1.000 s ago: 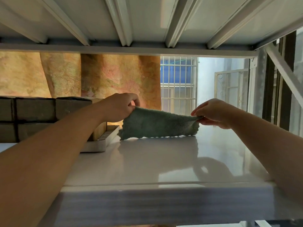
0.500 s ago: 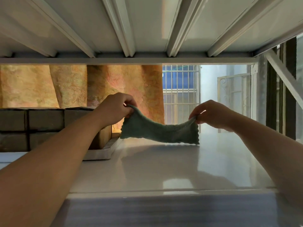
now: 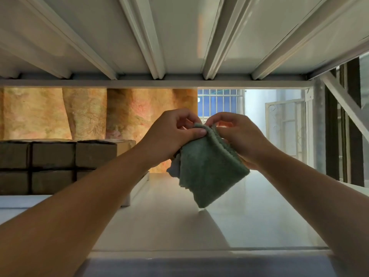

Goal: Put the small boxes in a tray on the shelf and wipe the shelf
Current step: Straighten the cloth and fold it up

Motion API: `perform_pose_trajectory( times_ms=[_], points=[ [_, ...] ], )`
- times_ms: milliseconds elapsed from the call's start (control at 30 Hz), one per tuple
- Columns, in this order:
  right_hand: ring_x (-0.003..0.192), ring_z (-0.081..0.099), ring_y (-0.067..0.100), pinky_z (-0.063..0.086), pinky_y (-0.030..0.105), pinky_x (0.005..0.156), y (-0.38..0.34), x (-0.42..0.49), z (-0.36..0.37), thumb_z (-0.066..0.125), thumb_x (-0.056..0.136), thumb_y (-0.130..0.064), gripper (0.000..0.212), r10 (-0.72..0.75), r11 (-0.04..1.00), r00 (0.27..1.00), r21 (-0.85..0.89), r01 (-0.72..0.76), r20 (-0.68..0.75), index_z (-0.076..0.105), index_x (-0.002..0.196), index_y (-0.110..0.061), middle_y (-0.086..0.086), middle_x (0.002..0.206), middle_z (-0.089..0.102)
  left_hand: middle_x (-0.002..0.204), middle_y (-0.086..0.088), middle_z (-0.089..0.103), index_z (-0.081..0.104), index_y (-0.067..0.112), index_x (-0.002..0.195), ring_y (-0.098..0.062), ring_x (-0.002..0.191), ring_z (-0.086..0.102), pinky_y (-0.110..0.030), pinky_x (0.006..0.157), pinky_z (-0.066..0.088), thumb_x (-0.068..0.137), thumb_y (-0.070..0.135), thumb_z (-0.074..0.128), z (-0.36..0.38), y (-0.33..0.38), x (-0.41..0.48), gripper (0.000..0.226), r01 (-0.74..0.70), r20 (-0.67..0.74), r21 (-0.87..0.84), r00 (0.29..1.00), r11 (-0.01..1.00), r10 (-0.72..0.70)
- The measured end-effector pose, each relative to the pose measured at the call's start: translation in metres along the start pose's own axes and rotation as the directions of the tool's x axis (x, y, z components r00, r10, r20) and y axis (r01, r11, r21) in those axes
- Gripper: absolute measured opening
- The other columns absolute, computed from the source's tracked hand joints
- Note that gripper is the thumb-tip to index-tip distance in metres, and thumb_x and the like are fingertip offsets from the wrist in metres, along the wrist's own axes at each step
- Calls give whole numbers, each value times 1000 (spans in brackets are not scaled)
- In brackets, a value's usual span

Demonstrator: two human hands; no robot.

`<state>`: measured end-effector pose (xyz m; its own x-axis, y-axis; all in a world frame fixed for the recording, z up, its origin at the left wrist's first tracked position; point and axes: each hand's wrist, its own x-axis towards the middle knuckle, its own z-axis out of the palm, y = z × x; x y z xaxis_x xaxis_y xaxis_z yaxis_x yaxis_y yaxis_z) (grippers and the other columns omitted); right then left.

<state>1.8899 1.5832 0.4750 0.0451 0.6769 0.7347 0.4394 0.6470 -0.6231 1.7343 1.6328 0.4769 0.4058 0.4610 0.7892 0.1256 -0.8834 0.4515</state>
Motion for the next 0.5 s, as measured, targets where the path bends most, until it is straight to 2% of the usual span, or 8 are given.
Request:
perform_pose_trajectory(
  times_ms=[100,167,233,300,500],
  points=[
    [81,63,18,56,17,60,4,0,-2,63,85,-2,21,102,983,995,152,-104,23,63,97,-19,11,106,61,72,9,58,64,29,73,-7,64,49,-22,59,41,78,20,73,3,-4,-2,14,-2,7,36,1000,999,1],
    [76,64,19,57,17,59,4,1,-2,61,86,-2,21,144,959,989,241,-146,28,59,103,-16,11,98,63,71,11,57,64,29,72,-3,63,47,-24,66,43,79,18,73,3,-6,-2,15,-10,4,42,1000,999,10],
    [68,64,15,55,19,59,3,1,-2,58,89,-6,7,130,944,990,297,-143,62,59,92,-12,3,78,64,72,11,59,65,28,75,-4,68,51,-26,70,45,80,19,72,2,-6,-1,13,-8,-6,43,1000,999,8],
    [63,64,9,53,18,60,2,-1,-1,55,92,-12,13,99,952,989,279,-125,107,61,80,-9,-4,65,64,74,8,62,65,29,77,-9,75,56,-27,72,47,82,20,70,1,-8,0,11,-1,-12,53,1000,999,2],
    [75,63,14,55,22,68,6,-2,2,56,92,-9,14,89,981,990,163,-107,113,64,81,-8,4,79,63,77,14,58,59,36,76,-5,70,49,-12,64,40,86,27,64,-1,-8,-4,14,-50,-4,186,999,981,52]
  ],
)
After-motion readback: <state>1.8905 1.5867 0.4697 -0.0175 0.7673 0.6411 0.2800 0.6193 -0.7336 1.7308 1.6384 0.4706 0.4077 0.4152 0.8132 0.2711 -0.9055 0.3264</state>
